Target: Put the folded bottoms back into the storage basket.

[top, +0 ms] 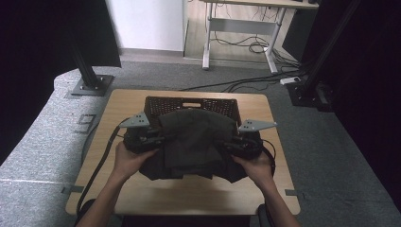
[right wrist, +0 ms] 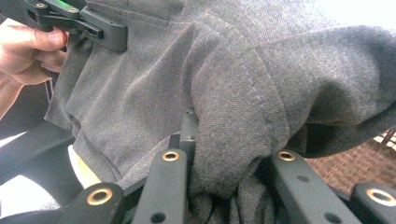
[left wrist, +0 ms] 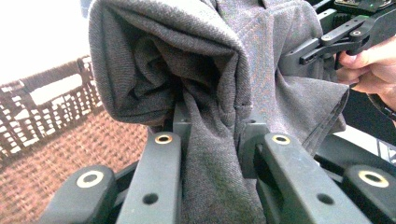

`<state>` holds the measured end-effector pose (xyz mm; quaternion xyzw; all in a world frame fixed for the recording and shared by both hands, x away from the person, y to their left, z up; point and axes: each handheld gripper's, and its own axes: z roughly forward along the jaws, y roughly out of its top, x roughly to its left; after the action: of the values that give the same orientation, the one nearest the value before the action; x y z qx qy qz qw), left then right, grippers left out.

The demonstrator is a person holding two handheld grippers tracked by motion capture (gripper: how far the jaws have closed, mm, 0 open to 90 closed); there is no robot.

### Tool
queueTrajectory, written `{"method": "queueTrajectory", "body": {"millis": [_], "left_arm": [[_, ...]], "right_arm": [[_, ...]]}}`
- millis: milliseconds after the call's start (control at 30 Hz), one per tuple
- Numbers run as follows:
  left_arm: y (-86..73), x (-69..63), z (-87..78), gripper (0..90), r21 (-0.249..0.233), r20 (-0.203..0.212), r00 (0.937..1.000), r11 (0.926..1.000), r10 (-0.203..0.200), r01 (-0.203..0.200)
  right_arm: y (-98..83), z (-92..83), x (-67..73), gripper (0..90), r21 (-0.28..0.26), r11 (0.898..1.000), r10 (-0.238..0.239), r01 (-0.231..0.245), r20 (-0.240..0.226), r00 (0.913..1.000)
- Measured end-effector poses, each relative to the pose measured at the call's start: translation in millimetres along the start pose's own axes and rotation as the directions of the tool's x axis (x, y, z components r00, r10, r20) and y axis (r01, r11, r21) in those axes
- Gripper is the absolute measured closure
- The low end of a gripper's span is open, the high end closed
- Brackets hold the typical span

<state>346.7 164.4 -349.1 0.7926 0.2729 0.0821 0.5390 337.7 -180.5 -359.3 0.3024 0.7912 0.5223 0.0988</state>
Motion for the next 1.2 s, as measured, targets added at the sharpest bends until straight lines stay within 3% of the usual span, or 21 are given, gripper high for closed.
{"method": "queueTrajectory", "body": {"millis": [267,567,867,1200], "left_arm": [[24.6,16.2,-0.6,75.4,-0.015,-0.011,0.9999,0.9999,0.006,-0.007],[40.2,46.2,9.7,75.4,-0.015,-0.029,0.9994,0.9997,0.016,-0.017],[29.0,81.6,33.4,75.4,0.048,-0.045,0.9976,0.9974,-0.052,0.054],[7.7,115.3,65.5,75.3,0.134,-0.071,0.9876,0.9799,-0.14,0.148]], "right_arm": [[30.0,2.4,-11.3,75.0,-0.021,1.0,-0.023,0.023,0.014,0.9996],[51.6,18.8,-33.0,75.1,-0.023,0.999,-0.023,0.024,0.032,0.9992],[48.6,54.2,-62.9,75.4,0.035,0.999,0.028,-0.03,0.034,0.999],[31.7,92.4,-92.3,75.4,0.128,0.985,0.109,-0.114,0.05,0.9928]]}}
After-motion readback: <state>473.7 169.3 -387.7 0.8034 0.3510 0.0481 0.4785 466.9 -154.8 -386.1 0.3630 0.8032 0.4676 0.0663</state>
